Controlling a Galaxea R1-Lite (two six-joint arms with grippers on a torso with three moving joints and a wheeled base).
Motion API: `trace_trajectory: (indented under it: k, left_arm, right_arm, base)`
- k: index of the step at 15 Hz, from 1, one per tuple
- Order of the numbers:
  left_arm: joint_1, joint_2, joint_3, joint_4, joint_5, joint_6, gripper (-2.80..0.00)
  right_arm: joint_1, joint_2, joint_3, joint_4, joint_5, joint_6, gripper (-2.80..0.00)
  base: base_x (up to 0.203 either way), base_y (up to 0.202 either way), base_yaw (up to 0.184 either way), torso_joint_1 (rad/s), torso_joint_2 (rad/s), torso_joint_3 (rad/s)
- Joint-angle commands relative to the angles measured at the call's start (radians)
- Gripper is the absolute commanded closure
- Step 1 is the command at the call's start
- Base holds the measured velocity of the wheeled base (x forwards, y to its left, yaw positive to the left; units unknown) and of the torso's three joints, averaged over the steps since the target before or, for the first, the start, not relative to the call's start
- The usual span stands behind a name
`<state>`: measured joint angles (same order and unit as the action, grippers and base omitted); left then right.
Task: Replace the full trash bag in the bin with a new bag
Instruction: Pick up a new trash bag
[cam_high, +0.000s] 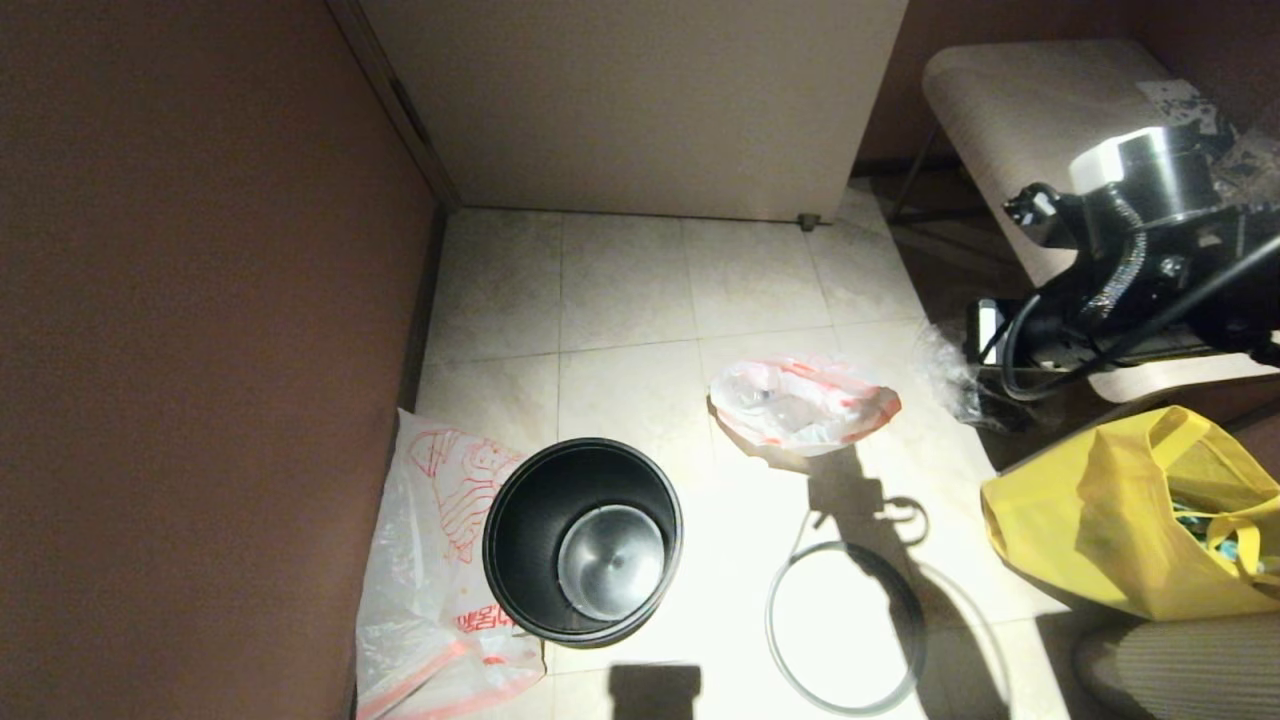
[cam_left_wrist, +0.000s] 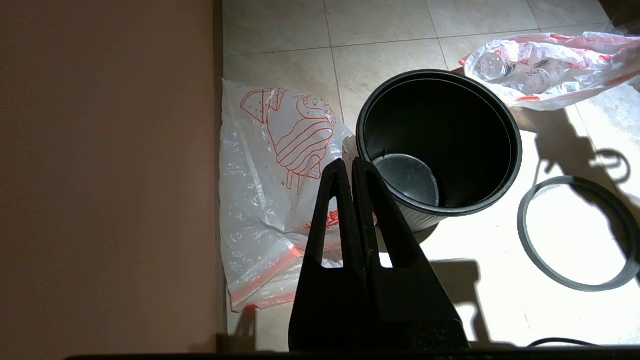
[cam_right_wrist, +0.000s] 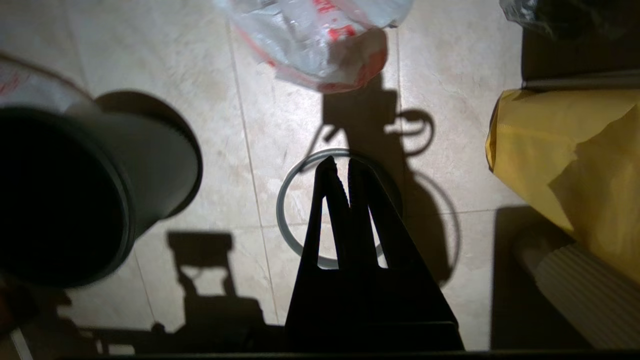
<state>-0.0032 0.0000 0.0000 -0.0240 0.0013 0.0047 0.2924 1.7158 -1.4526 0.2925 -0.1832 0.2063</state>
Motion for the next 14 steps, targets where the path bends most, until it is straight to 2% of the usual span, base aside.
trace_trajectory:
  k: [1, 3, 4, 5, 8, 12, 14]
  left_arm:
    - [0.000, 0.002, 0.012, -0.001, 0.000, 0.000, 0.00]
    - [0.000, 0.002, 0.012, -0.001, 0.000, 0.000, 0.00]
    - [0.000, 0.002, 0.012, -0.001, 0.000, 0.000, 0.00]
    - [0.000, 0.002, 0.012, -0.001, 0.000, 0.000, 0.00]
    - [0.000, 0.002, 0.012, 0.000, 0.000, 0.000, 0.00]
    - [0.000, 0.002, 0.012, -0.001, 0.000, 0.000, 0.00]
    - [0.000, 0.002, 0.012, -0.001, 0.000, 0.000, 0.00]
  right_arm:
    - [0.076, -0.212, 0.096, 0.004, -0.002, -0.045, 0.00]
    - [0.174, -0.333, 0.176, 0.023, -0.023, -0.080, 0.00]
    - [0.230, -0.387, 0.213, 0.048, -0.070, -0.090, 0.00]
    - [0.252, -0.433, 0.247, 0.071, -0.114, -0.100, 0.00]
    - [0.247, -0.552, 0.316, 0.088, -0.148, -0.119, 0.00]
    - [0.184, -0.716, 0.359, 0.090, -0.150, -0.124, 0.00]
    - [0.171, -0.812, 0.383, 0.090, -0.146, -0.154, 0.00]
  base:
    - [0.000, 0.000, 0.000, 0.000, 0.00, 0.000]
    - [0.000, 0.000, 0.000, 0.000, 0.00, 0.000]
    - [0.000, 0.000, 0.000, 0.000, 0.00, 0.000]
    - [0.000, 0.000, 0.000, 0.000, 0.00, 0.000]
    - [0.000, 0.000, 0.000, 0.000, 0.00, 0.000]
    - [0.000, 0.000, 0.000, 0.000, 0.00, 0.000]
    - [0.000, 0.000, 0.000, 0.000, 0.00, 0.000]
